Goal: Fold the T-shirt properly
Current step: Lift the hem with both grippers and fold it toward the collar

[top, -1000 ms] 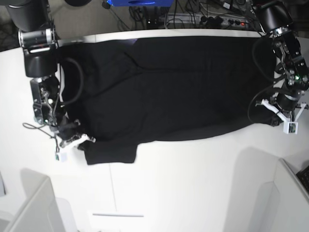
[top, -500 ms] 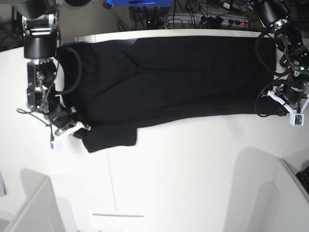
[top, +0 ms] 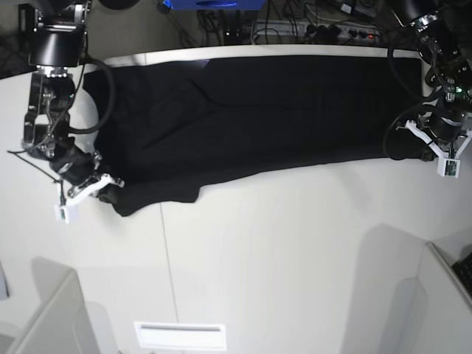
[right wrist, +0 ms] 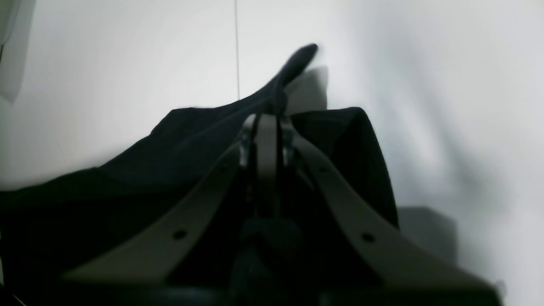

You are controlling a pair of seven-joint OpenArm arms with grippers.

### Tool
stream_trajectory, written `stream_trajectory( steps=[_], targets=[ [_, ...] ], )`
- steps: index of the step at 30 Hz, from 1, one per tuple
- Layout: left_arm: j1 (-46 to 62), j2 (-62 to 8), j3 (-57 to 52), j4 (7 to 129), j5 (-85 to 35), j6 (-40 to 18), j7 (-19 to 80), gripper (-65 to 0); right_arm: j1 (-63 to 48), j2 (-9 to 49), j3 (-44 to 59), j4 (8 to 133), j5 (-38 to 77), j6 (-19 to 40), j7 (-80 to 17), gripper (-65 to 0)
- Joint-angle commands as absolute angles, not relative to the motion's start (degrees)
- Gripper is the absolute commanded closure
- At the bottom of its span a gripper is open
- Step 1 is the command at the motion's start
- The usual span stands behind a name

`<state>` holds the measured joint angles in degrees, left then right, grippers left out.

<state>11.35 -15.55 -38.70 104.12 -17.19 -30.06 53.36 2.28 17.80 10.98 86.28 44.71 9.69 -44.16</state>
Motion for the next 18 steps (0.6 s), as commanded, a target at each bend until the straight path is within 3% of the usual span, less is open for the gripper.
stream_trajectory(
  steps=[1,7,18],
  targets=[
    [11.47,-16.22,-39.08,105.45,-17.54,-30.11,52.53,0.0,2.59,18.07,12.18,87.78,45.05,9.98,-44.00,0.0],
    [13.58,-15.87,-39.08,107.12,-17.54,-30.11,52.53,0.0,-0.66,15.96,17.27,92.00,45.05,9.98,-47.78,0.0],
    [17.10,-15.78,-39.08,108.97,-17.63,-30.20,52.53,0.0,-6.46,15.96,17.71,99.12,45.05,9.98,-49.45,0.0]
  ],
)
